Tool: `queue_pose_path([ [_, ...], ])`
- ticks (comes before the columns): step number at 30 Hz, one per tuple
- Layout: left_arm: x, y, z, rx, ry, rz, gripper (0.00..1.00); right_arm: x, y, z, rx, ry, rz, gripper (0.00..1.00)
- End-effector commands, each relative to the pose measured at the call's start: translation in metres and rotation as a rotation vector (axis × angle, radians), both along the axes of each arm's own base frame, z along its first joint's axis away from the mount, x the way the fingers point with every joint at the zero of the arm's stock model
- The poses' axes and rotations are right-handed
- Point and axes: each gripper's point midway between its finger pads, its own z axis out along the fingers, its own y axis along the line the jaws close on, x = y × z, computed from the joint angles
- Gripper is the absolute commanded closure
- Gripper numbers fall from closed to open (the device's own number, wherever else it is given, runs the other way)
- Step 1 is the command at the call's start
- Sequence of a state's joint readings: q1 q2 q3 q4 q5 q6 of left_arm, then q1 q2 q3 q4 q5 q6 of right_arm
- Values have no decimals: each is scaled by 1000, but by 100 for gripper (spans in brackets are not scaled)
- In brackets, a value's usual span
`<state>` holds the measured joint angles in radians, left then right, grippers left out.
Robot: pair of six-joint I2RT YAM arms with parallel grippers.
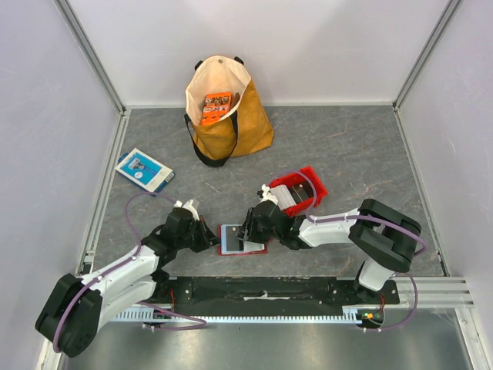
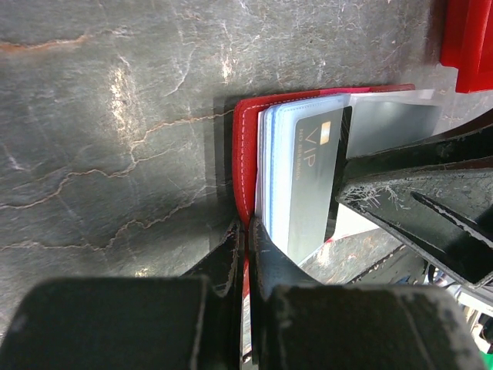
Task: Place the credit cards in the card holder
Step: Insert the credit card into the card holder.
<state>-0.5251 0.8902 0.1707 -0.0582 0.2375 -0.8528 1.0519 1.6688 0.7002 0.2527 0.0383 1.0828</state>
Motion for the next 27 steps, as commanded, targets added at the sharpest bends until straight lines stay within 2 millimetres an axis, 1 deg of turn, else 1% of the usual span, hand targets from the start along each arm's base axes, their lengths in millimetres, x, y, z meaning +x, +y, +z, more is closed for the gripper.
queue_pose_path([
  [1,3,-3,4,-9,-3,1,98,2,25,26,88,-39,49,63],
  [2,3,-3,5,-12,-7,1,98,0,26,27,96,-43,53,66],
  [4,4,-3,6,-12,-9,1,98,0,30,31,117,-50,55,77],
  [5,4,-4,6,-13,-10,1,98,-4,33,34,136,-39,78,79],
  [9,5,-4,7,-16,-12,0,98,-8,41,35,182,-18,98,78],
  [13,4,-4,8,-16,-12,0,98,-11,41,33,185,-8,98,79],
  [15,4,-3,8,-14,-13,2,98,-7,34,33,167,-21,73,78],
  [16,4,-4,10,-18,-17,1,98,-5,30,33,147,-32,65,76],
  [17,4,-4,11,-18,-20,0,98,-2,25,34,128,-47,58,71],
  [18,4,-4,13,-20,-22,-1,98,-1,21,37,115,-56,58,70],
  [19,5,-4,15,-21,-27,-1,98,7,13,39,89,-84,31,68],
  [21,6,-6,23,-34,-47,-6,98,17,2,49,58,-131,14,64],
  [23,8,-7,30,-41,-63,-8,98,27,-9,64,33,-194,4,59],
  [25,10,-8,37,-44,-78,-17,98,33,-17,76,6,-239,11,55],
  [27,11,-10,44,-48,-91,-31,98,41,-24,88,-20,-281,6,54],
])
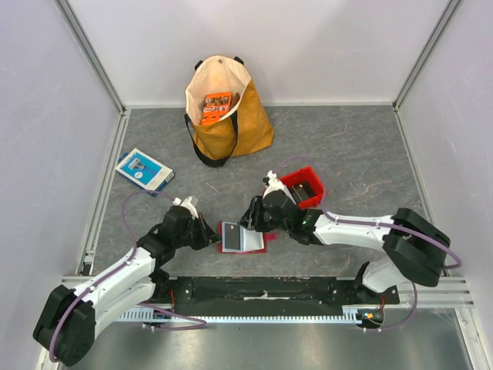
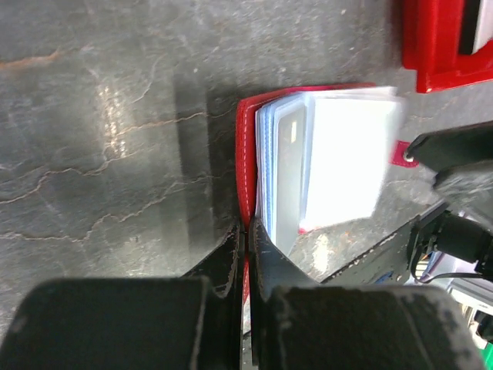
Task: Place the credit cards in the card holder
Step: Insert the credit card into the card holder, then pick up the credit card from the storage box.
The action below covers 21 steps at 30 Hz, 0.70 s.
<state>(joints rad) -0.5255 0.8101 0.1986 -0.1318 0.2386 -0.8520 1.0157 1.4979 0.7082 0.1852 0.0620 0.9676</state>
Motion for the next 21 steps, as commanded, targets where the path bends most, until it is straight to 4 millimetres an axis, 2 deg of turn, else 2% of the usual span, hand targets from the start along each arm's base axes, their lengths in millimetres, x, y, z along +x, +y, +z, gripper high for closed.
queue_pose_path([
  [1,11,-9,31,-32,-67,-30,98,27,-17,38,-70,-147,-21,53],
  [4,12,-12,36,-38,-71,-44,98,36,-35,52,-119,-186,-44,52],
  [9,12,-12,33,-32,-64,-48,98,78,-97,77,-238,-263,-192,43],
  [13,10,-12,30,-26,-61,-50,98,100,-132,79,-303,-256,-213,35],
  [16,11,-11,29,-25,-58,-49,98,112,-142,71,-316,-231,-182,29],
  [21,10,-11,29,-25,-59,-49,98,123,-138,53,-303,-165,-95,21],
])
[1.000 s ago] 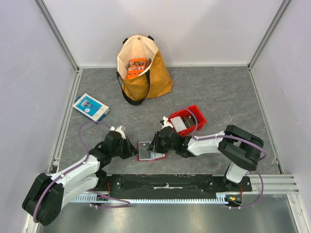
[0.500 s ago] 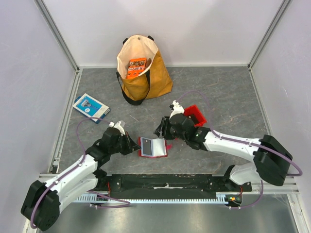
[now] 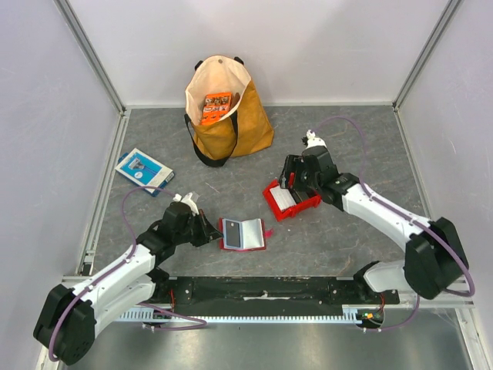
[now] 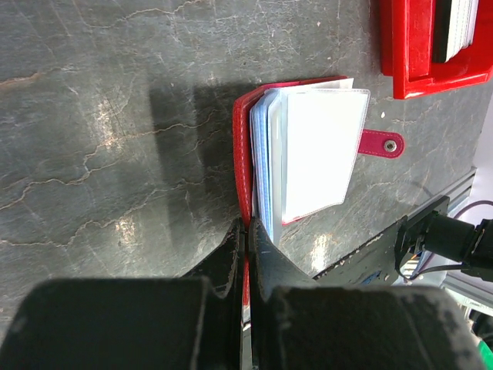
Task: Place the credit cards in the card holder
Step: Pick up the credit card from the storage box.
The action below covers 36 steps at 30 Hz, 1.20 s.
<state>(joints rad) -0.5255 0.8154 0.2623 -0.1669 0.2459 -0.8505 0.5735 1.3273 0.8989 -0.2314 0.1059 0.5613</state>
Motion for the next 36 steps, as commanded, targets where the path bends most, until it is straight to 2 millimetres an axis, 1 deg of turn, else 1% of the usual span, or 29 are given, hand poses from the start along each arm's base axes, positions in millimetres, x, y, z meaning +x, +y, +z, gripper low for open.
queue_pose_path([
  [1,2,-6,10,-11,-40,-43,98,3,13,-8,-4,52,142,20],
  [3,3,-6,11,-13,-42,-42,98,8,10,-17,-14,71,137,19],
  [7,3,-6,12,-11,-42,-42,98,13,12,-29,12,108,162,16],
  [14,4,-6,12,-8,-38,-46,98,11,20,-53,43,182,203,14],
  [19,5,-7,13,-9,-39,-44,98,10,21,-61,60,208,213,13],
  [22,5,-7,12,-8,-36,-45,98,8,23,-62,79,216,229,14],
  [26,4,-7,11,-5,-32,-46,98,8,24,-57,104,211,237,15],
  [29,4,-7,11,-5,-32,-48,98,8,22,-53,115,203,235,18],
  [36,4,-7,9,-6,-26,-48,98,6,19,-50,133,206,240,25],
])
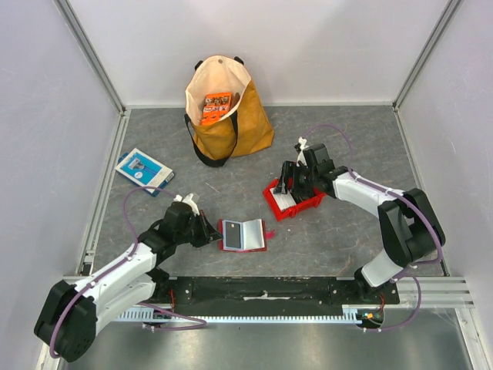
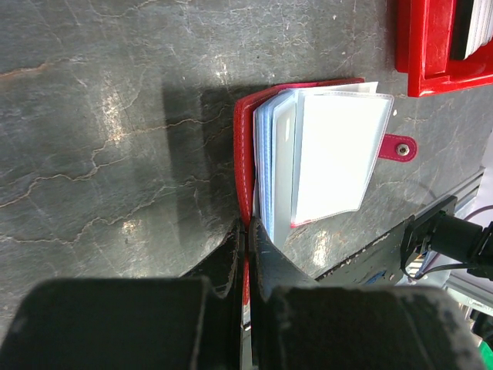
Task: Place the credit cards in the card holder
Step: Pick up the credit card from the storage box.
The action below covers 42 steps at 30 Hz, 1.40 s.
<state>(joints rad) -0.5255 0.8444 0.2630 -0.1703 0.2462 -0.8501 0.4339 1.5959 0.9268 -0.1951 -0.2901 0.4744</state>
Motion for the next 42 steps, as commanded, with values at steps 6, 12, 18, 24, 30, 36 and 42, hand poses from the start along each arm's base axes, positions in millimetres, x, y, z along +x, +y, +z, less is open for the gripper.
queue_pose_path([
  [6,6,-8,15,-22,-53,-47,98,8,3,23,56,-59,12,32],
  [12,6,-9,14,-21,-48,-50,98,10,-2,23,54,-62,-2,41],
  [18,6,-10,13,-25,-48,-52,98,9,-6,20,50,-55,-9,52],
  [24,7,-10,13,-25,-48,-51,98,11,-9,16,46,-47,-11,61],
  [30,7,-10,13,-24,-46,-51,98,10,-7,16,59,-39,1,75],
  [36,7,-11,13,-25,-44,-53,98,10,-10,13,57,-31,-6,85],
  [42,7,-10,13,-27,-45,-52,98,14,-19,11,36,-36,-31,89],
])
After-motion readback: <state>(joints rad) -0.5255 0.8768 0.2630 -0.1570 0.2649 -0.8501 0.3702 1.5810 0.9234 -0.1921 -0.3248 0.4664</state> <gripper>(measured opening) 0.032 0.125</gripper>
